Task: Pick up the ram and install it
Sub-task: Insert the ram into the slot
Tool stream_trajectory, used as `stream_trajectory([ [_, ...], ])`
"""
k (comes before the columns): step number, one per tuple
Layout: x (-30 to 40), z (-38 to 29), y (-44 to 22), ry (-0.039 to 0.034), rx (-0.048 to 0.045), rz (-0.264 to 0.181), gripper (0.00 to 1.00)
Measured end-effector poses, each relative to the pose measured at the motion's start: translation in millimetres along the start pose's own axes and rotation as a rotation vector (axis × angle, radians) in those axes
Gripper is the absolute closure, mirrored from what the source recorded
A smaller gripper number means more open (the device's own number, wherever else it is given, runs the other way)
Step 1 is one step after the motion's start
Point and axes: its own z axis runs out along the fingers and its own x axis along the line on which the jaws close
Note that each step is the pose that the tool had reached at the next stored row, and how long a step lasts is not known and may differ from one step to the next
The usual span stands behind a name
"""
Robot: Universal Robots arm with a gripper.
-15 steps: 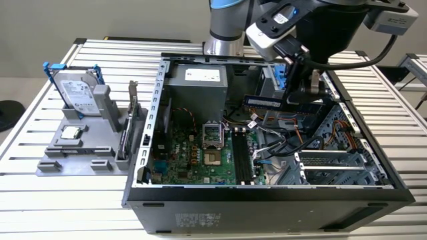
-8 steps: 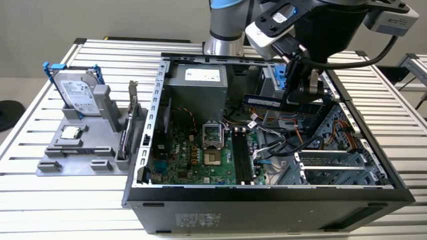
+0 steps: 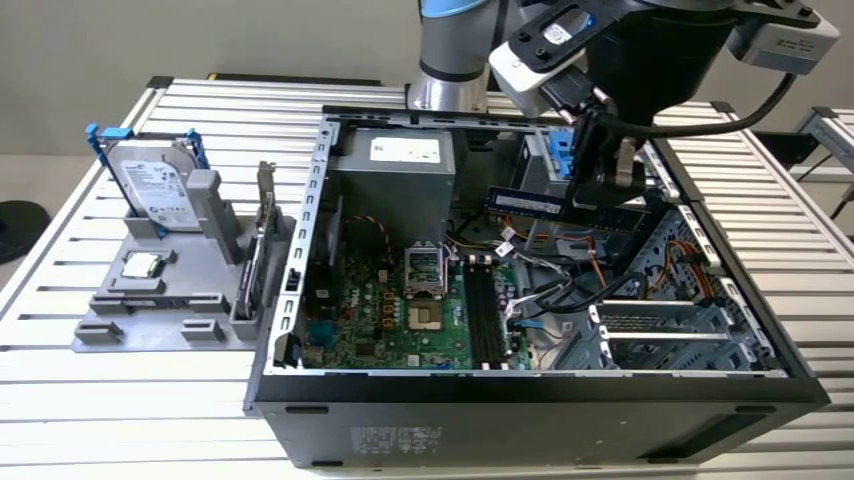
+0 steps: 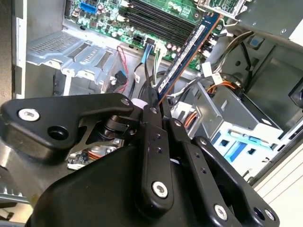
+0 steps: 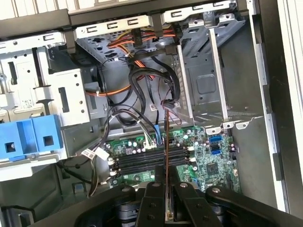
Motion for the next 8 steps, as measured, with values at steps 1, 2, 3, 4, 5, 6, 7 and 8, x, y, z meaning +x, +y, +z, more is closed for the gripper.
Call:
stream_trajectory([
  [1,0.0,0.0,0.0,0.0,0.0001,0.003,1.0],
  [2,0.0,0.0,0.1,-0.0001,0.0003,0.003,1.0],
  [3,0.0,0.0,0.1,-0.0002,0.0003,0.003,1.0],
  [4,0.0,0.0,0.1,-0.0001,0.0003,0.003,1.0],
  [5,0.0,0.0,0.1,-0.0002,0.0003,0.006,1.0],
  [6,0.0,0.0,0.1,-0.0002,0.0004,0.008,1.0],
  [7,0.0,0.0,0.1,-0.0003,0.0004,0.008,1.0],
  [8,0.0,0.0,0.1,-0.0003,0.0004,0.009,1.0],
])
